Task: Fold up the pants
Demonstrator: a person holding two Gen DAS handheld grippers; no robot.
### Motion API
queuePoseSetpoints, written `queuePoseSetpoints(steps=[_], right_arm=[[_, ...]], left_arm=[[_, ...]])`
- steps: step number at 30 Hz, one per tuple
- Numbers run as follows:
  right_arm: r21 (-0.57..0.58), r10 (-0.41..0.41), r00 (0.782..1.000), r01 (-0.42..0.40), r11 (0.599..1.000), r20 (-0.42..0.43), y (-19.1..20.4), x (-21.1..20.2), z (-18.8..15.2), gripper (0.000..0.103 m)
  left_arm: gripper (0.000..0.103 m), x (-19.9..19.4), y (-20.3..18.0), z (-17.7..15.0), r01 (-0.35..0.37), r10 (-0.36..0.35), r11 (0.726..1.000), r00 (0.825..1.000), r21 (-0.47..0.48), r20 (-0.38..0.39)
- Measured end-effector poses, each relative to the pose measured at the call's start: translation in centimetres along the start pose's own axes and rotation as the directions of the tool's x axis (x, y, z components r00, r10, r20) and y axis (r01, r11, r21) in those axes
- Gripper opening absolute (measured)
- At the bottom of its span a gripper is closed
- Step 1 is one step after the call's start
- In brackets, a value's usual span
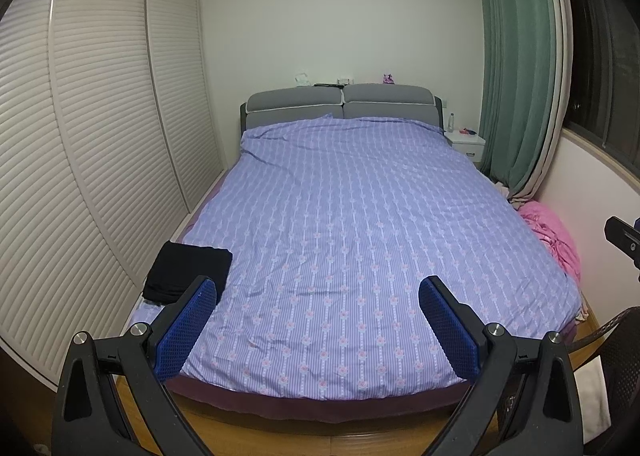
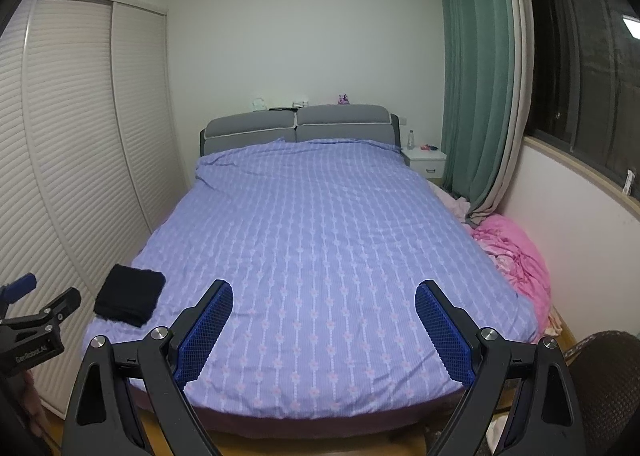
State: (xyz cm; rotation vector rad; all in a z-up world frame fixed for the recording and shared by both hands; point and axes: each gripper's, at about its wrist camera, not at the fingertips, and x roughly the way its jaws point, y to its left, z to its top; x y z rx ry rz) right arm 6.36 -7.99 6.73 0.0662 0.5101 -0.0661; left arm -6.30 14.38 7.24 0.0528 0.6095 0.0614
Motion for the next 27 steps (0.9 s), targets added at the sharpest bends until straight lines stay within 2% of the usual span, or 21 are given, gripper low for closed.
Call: queuePoseSetpoints(steps=[27], right_arm=[[-0.005,0.017,1.000,-0.017,1.000,0.015,-0.05,-0.55,0.09,0.093]], left_arm=[[0.103,-0.67,0.24,0.54,0.006,-0.006,1.000,1.000,-0.009,0.007]])
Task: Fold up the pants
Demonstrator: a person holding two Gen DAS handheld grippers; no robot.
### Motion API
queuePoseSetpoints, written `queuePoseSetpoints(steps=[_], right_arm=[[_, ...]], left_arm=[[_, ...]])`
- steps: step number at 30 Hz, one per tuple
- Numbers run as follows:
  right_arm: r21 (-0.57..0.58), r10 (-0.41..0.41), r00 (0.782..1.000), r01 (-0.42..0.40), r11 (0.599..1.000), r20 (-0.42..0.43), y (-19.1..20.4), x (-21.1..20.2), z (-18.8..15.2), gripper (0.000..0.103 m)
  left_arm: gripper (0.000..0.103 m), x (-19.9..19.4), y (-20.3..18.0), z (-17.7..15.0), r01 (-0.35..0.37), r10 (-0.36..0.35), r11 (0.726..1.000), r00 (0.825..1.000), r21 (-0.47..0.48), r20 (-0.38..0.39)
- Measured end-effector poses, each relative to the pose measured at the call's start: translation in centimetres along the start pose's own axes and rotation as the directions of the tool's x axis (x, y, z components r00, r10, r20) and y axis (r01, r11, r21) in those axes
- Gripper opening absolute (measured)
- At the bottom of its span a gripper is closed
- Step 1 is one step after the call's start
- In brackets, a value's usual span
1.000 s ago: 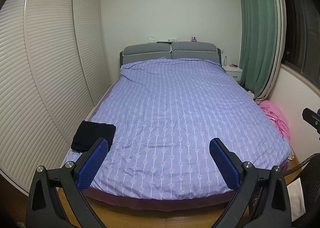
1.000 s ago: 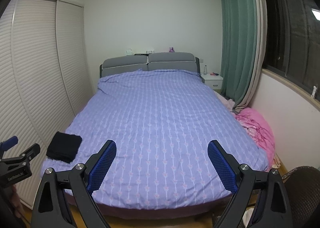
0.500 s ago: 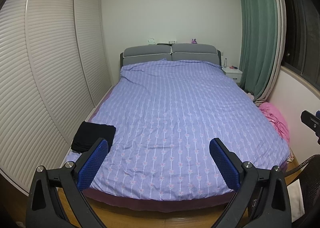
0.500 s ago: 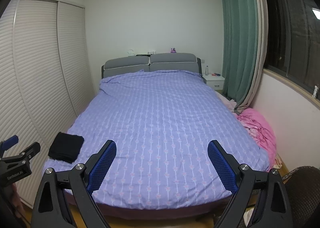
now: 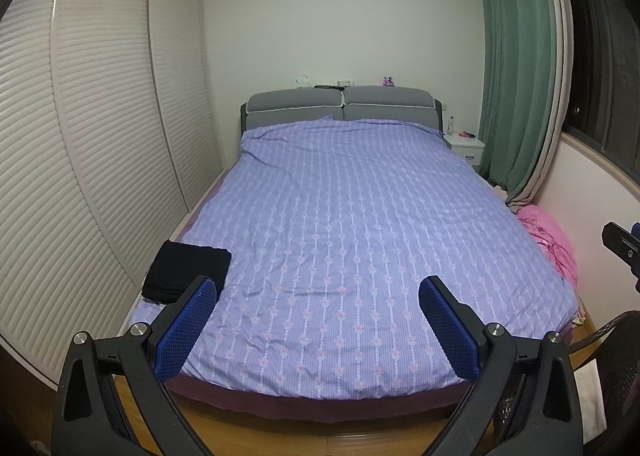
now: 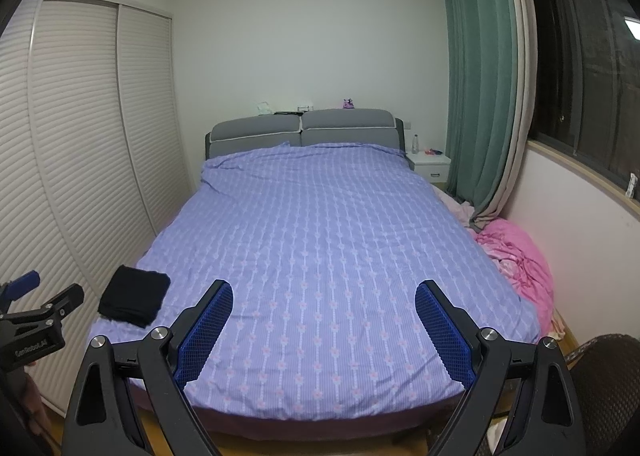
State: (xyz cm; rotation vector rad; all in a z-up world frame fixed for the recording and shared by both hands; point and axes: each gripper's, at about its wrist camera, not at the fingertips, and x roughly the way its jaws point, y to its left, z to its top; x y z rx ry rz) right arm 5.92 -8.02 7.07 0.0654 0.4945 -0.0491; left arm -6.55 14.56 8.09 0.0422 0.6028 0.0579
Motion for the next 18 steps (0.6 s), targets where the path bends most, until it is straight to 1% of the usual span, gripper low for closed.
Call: queuePoseSetpoints(steps=[4,8,18], right_arm=[[0.005,0.002,1.000,-0.002,1.000,0.002,-0.2,0.1,-0.1,0.093],[0.003,0.009,1.000,-0.009,1.000,0.001,-0.3,0.2,-0.2,0.093],[0.007,0.023,1.000,-0.023,1.000,0.003,-0.8,0.5,-0.1,0.093]], left_arm=[[0.103,-0.4,-0.2,-0.1,-0.007,0.007,1.000,1.000,0.004,0.017],[0.103,-0.6,-0.6,-0.2,0.003,-0.003,1.000,1.000,0.008,0.018],[0.103,-0.9,-1.4,-0.3,-0.006,0.006,1.000,0.999,0.013,0.031]])
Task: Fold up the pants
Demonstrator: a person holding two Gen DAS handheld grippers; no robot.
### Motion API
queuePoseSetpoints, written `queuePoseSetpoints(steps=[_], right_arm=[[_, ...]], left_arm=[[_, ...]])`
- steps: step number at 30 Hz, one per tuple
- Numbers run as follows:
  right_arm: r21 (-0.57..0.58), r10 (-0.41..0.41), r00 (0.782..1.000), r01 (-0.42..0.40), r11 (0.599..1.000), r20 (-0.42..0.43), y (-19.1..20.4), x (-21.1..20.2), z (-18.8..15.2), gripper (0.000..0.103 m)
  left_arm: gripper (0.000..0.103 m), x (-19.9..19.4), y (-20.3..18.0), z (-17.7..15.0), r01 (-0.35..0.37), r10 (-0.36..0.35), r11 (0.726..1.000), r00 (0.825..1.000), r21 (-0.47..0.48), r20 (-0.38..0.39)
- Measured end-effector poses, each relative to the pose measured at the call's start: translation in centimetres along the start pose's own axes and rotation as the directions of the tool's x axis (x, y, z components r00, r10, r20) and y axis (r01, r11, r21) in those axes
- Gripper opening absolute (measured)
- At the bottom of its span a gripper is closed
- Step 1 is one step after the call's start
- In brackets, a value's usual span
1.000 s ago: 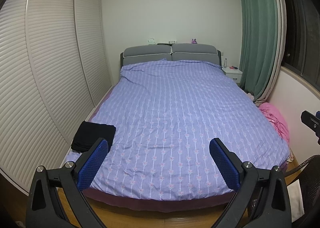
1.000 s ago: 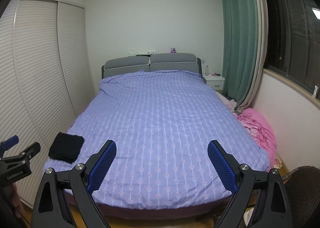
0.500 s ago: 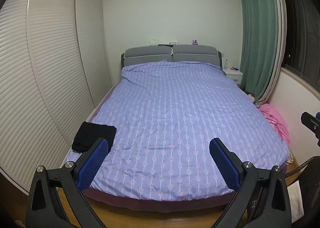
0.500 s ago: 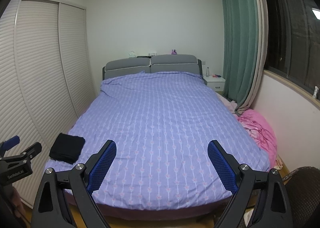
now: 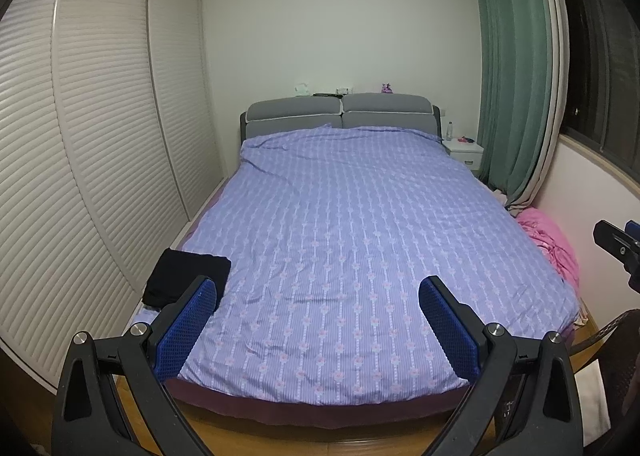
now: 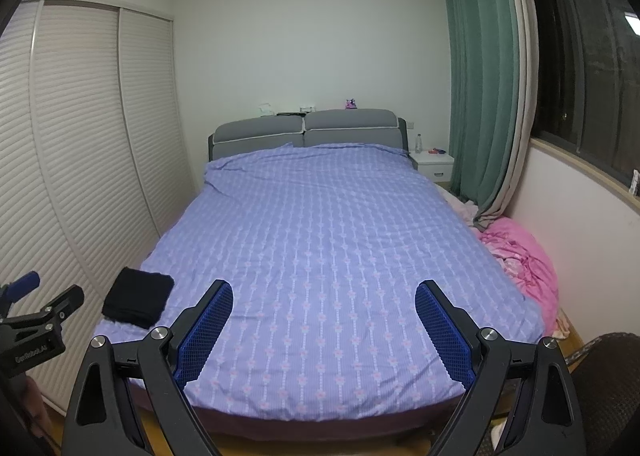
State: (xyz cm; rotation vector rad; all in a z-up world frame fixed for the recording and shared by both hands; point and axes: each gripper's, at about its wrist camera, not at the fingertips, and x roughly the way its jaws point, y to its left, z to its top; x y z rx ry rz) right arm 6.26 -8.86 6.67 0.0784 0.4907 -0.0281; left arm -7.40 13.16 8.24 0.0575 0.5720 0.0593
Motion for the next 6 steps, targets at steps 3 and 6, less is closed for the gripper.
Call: queuePoseSetpoints(steps=[3,6], right_arm=[[-0.005,0.007,1.000,-0.007,1.000,0.001,0.0,0.1,-0.1,0.093],[-0.011,0.016,1.000,-0.016,1.000,-0.002,-0.3,0.3,-0.2,0.093]], left_arm=[[0.103,-0.2,-0.6,-0.1,-0.015,0.014,1.000,1.000,0.011,0.016],[0.103,0.0,-1.4,-0.1,-0.023,0.023,1.000,1.000,0.020,0.007]])
